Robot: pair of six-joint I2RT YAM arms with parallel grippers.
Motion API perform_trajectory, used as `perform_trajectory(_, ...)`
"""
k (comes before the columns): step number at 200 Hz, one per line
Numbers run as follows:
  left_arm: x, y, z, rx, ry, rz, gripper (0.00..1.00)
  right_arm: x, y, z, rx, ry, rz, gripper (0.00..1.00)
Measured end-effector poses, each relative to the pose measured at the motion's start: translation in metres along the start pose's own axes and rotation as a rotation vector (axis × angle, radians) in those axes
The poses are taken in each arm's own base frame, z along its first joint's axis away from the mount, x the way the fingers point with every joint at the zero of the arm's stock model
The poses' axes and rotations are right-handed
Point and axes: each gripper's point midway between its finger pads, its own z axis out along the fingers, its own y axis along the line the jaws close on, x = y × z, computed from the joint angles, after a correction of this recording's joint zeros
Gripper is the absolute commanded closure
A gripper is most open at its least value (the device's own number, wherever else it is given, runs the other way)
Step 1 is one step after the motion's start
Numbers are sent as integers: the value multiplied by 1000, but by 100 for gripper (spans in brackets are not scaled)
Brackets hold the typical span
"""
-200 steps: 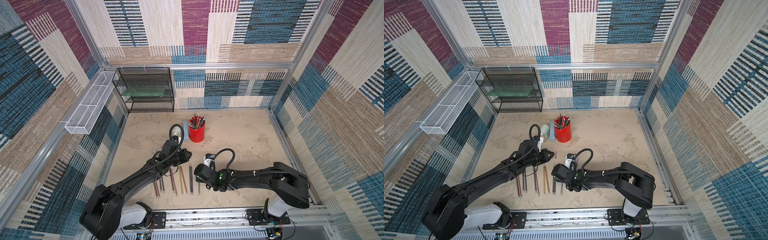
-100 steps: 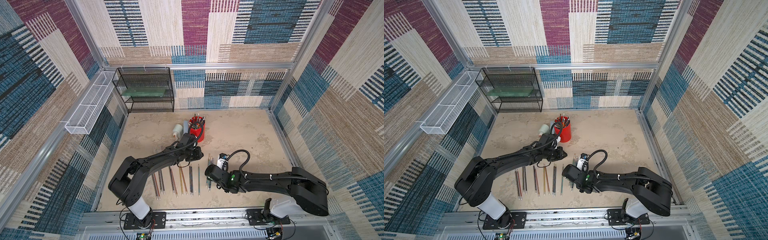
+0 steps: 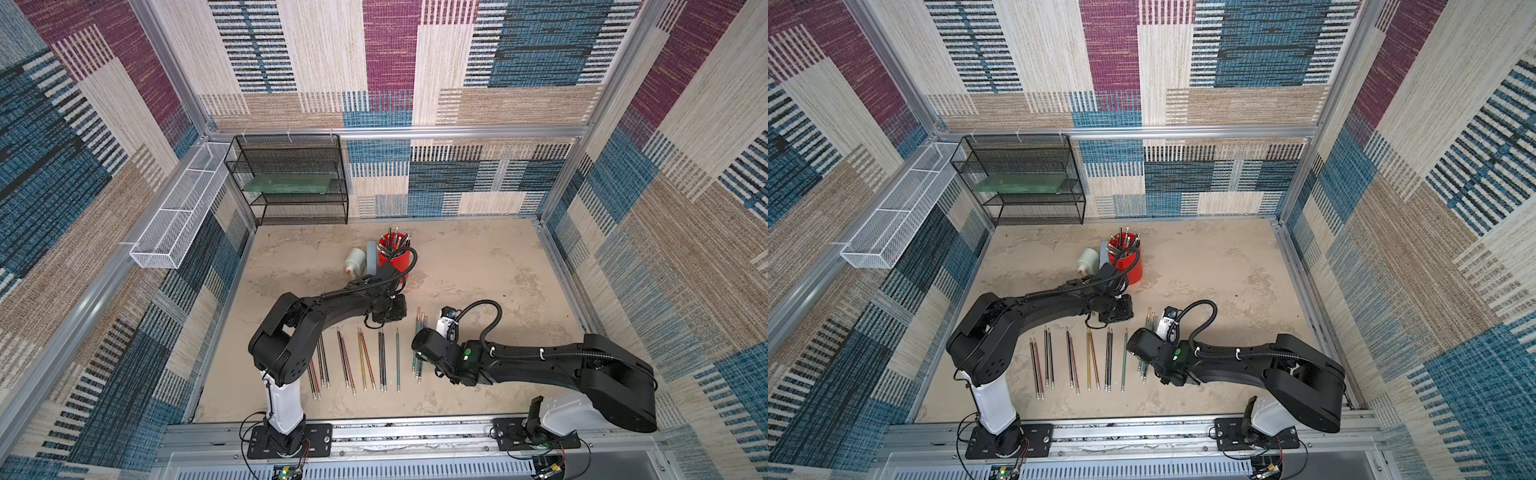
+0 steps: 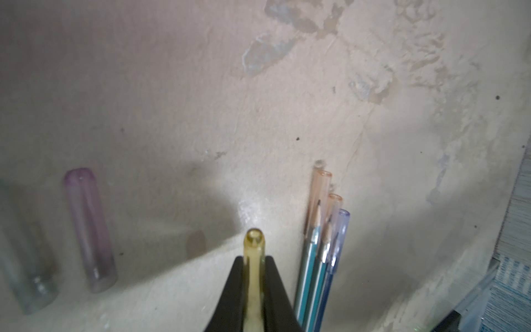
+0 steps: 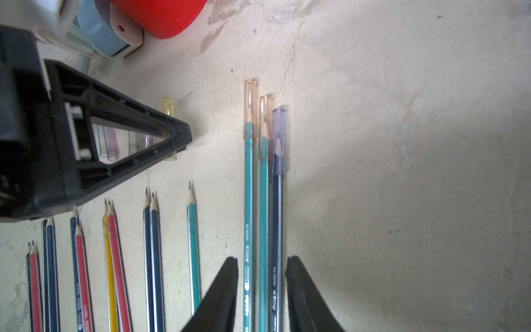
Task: Remove the protective cover of the pencils
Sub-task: Place the protective sleeve at the center of the board.
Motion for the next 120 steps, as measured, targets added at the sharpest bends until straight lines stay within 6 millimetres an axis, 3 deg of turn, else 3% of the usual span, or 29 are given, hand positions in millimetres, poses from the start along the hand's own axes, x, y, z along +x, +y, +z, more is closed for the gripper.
perform_trajectory(120,0,15,2,-177,-6,27,97,4,-1,5,3,15,-7,66)
